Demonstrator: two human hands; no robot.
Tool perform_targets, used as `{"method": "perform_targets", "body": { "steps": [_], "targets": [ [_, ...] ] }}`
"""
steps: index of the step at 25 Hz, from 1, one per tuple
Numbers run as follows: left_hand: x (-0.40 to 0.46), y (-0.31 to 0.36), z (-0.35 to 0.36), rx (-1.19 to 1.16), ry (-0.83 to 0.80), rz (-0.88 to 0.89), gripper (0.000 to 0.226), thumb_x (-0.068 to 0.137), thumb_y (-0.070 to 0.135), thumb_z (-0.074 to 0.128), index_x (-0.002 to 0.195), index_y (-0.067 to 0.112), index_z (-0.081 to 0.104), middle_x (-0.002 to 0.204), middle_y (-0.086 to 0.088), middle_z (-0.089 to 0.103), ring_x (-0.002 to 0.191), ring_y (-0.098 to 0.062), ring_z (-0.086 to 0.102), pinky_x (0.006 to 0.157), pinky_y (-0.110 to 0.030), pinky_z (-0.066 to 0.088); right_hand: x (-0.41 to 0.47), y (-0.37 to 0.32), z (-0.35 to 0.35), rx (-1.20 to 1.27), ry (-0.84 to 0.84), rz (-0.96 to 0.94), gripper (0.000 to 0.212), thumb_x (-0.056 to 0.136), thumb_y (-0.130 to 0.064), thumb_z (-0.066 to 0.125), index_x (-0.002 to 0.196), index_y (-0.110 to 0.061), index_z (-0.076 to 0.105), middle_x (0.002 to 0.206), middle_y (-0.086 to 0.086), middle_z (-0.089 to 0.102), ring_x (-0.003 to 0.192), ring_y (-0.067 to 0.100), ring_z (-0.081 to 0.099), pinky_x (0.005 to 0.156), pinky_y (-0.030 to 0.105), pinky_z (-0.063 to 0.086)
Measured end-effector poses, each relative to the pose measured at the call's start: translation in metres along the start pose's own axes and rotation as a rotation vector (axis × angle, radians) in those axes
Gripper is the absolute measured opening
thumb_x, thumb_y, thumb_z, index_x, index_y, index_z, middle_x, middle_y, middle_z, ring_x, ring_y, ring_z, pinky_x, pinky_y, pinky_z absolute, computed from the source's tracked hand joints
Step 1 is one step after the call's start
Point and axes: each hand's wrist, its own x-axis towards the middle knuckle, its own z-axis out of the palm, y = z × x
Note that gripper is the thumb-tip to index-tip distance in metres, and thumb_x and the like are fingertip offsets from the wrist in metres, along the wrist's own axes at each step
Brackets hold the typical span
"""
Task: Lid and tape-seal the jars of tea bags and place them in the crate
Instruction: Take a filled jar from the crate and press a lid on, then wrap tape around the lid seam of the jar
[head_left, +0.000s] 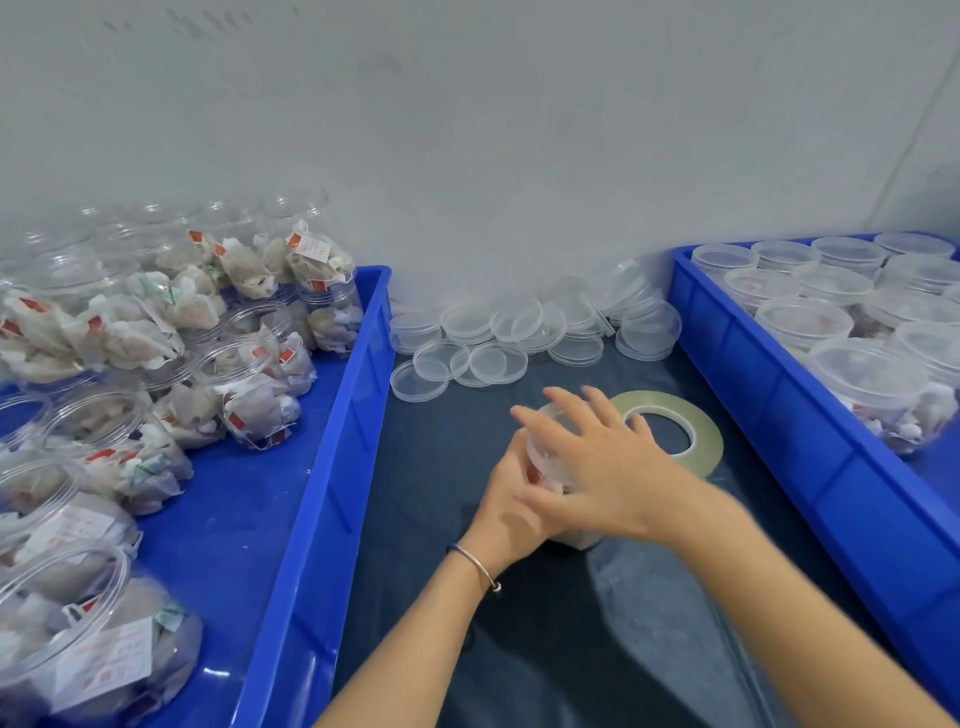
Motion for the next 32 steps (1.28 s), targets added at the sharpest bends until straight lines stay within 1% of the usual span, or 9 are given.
{"method": "perform_targets", "body": {
  "steps": [2,6,9,14,17,21,24,26,32],
  "targets": [
    [-0.003,-0.005,-0.001,0.057,-0.025,0.03,0.039,0.073,0.025,0.069,0.11,0.02,0.057,0.101,0.001,0.062,0.088,-0.01,0.06,0.076,-0.026,0.051,0.002,0.021,-0.012,0.091,-0.096,-0.242,0.054,0.085,-0.064,0.039,0.137,-0.058,0.025,0.154,-0.019,0.017,0.145,0.01,0.005,0.11,0.044,0.02],
    [-0.011,-0.013,0.016,0.024,0.032,-0.087,0.063,0.057,0.009,0.082,0.102,0.038,0.048,0.093,0.016,0.059,0.08,0.018,0.057,0.068,-0.001,0.044,-0.006,0.011,-0.004,0.061,0.313,-0.282,0.025,0.088,-0.035,0.055,0.106,-0.029,0.071,0.12,-0.002,0.063,0.107,0.024,0.059,0.068,0.026,0.046],
    [-0.011,-0.006,0.022,-0.027,0.096,-0.087,0.061,0.063,0.01,0.081,0.098,0.045,0.045,0.091,0.023,0.055,0.084,0.025,0.051,0.068,0.004,0.038,-0.009,-0.003,0.012,0.047,0.48,-0.203,0.027,0.084,-0.033,0.049,0.09,-0.024,0.074,0.104,0.002,0.068,0.087,0.026,0.064,0.051,0.032,0.049],
    [-0.02,-0.002,0.023,-0.235,0.139,-0.136,0.074,0.046,0.039,0.084,0.111,0.03,0.051,0.101,0.019,0.064,0.094,0.009,0.06,0.079,-0.009,0.046,-0.004,0.036,0.011,0.873,0.493,0.01,0.039,0.093,-0.04,0.045,0.129,-0.029,0.056,0.132,-0.011,0.053,0.123,0.006,0.047,0.1,0.02,0.036],
    [-0.025,0.001,0.016,-0.247,0.063,-0.14,0.092,0.052,0.031,0.09,0.13,0.029,0.041,0.126,0.017,0.054,0.116,0.005,0.052,0.097,-0.018,0.043,-0.017,0.092,0.033,0.244,0.102,0.438,0.057,0.093,-0.051,0.046,0.141,-0.021,0.039,0.149,-0.003,0.034,0.141,0.015,0.023,0.112,0.043,0.019],
    [-0.023,0.011,0.002,-0.173,0.054,-0.096,0.102,0.061,0.016,0.09,0.143,0.029,0.03,0.143,0.012,0.041,0.13,0.001,0.04,0.107,-0.021,0.036,-0.037,0.12,0.059,-0.112,-0.186,0.403,0.045,0.095,-0.051,0.039,0.131,-0.024,0.045,0.136,-0.005,0.041,0.133,0.011,0.032,0.114,0.061,0.006],
    [-0.017,0.022,-0.007,-0.003,0.123,-0.023,0.086,0.065,0.015,0.086,0.134,0.036,0.039,0.138,0.014,0.044,0.122,0.014,0.038,0.1,-0.006,0.032,-0.037,0.111,0.042,0.258,0.088,0.398,0.031,0.095,-0.046,0.042,0.099,-0.019,0.054,0.103,-0.002,0.058,0.097,0.01,0.057,0.102,0.048,0.033],
    [-0.012,0.031,-0.013,0.123,0.152,-0.012,0.083,0.068,0.017,0.085,0.136,0.03,0.039,0.145,0.009,0.035,0.128,0.008,0.032,0.108,-0.013,0.028,-0.041,0.095,0.019,0.789,0.322,0.508,0.03,0.094,-0.043,0.047,0.082,-0.015,0.05,0.076,0.002,0.059,0.056,0.007,0.055,0.066,0.035,0.049],
    [-0.021,0.083,-0.001,0.114,0.123,0.241,0.067,0.091,0.048,0.052,0.147,0.024,0.024,0.154,0.013,0.022,0.142,0.002,0.018,0.115,-0.017,0.018,-0.086,0.033,-0.026,1.22,0.45,0.223,0.036,0.095,-0.037,0.052,0.076,-0.009,0.04,0.056,-0.006,0.041,0.04,0.005,0.032,0.038,0.015,0.029]
  ]
}}
